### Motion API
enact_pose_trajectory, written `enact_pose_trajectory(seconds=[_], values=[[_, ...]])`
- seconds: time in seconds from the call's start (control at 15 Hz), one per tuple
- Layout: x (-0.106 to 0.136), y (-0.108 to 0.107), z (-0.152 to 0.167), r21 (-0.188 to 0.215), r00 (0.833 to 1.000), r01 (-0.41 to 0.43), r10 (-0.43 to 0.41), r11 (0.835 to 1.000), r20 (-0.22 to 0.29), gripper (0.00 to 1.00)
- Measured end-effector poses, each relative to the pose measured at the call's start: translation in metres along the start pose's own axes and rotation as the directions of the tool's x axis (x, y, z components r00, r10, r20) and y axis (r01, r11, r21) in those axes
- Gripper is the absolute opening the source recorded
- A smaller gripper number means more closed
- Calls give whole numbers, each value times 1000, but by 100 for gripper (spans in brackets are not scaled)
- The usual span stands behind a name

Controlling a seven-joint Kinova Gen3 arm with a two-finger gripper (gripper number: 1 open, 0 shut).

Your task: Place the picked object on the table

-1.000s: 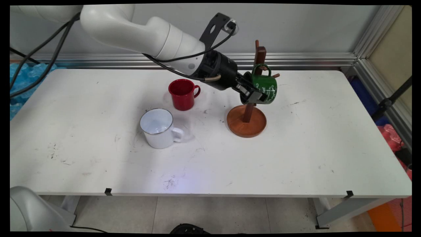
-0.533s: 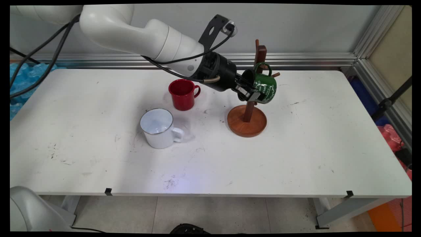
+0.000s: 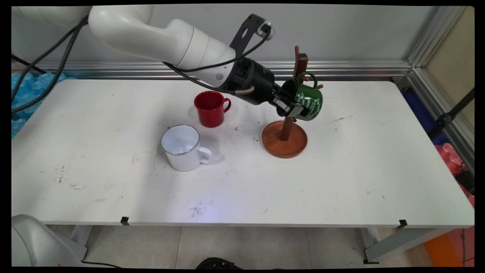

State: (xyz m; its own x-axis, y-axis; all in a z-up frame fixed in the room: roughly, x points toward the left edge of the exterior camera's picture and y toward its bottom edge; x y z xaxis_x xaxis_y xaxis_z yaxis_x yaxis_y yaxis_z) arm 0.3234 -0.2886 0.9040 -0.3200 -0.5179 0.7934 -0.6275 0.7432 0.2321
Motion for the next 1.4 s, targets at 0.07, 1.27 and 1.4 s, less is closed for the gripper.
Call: enact_pose_trajectory(seconds=[0.07,1.27,1.4], values=[[3,2,-1,-6,1000,-5,5,1000,-4,0],[22,57,-32,-93,998,-31,36,995,45,0],[22,63,-43,-74,995,-39,46,996,93,0]])
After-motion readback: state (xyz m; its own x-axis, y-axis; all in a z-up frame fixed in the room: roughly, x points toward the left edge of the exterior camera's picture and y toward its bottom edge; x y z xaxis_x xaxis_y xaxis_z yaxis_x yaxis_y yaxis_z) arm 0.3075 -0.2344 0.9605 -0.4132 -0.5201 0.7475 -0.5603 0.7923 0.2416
